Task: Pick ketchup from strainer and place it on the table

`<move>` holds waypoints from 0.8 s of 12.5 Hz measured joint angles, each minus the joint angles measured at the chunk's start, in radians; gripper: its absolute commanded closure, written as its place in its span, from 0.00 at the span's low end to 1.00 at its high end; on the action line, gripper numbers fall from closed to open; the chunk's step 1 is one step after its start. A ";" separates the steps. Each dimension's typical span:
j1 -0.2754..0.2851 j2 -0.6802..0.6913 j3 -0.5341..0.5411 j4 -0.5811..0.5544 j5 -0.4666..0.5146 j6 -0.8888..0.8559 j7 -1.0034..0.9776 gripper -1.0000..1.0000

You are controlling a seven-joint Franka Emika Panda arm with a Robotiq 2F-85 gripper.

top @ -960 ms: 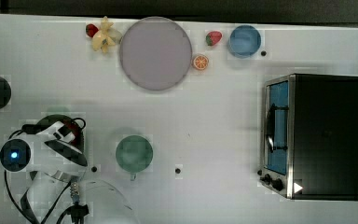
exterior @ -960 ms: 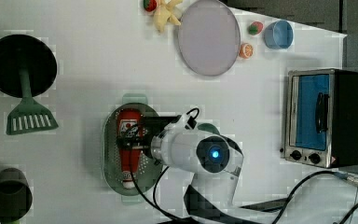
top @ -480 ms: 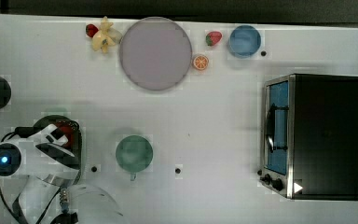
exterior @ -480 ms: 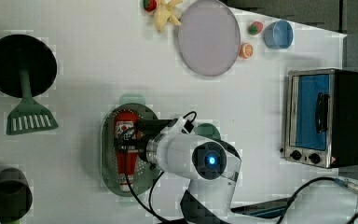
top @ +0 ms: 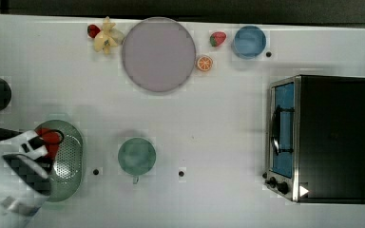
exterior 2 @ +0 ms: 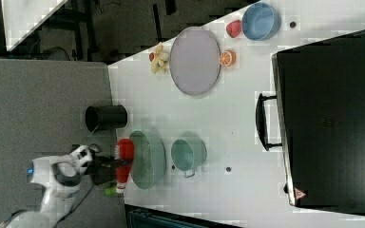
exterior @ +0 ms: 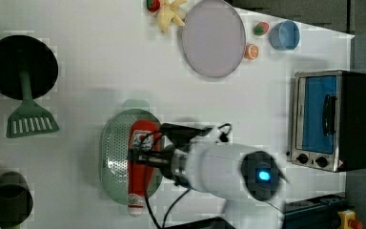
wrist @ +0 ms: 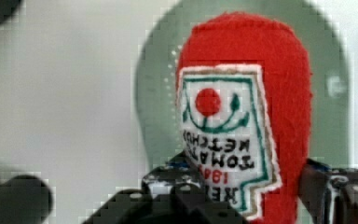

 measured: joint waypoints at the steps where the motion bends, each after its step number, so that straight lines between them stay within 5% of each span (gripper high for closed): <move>1: -0.026 -0.045 0.026 0.020 0.036 -0.054 -0.031 0.44; 6: -0.125 -0.169 0.046 0.157 0.131 -0.386 -0.272 0.44; 10: -0.221 -0.216 -0.019 0.185 0.136 -0.418 -0.455 0.44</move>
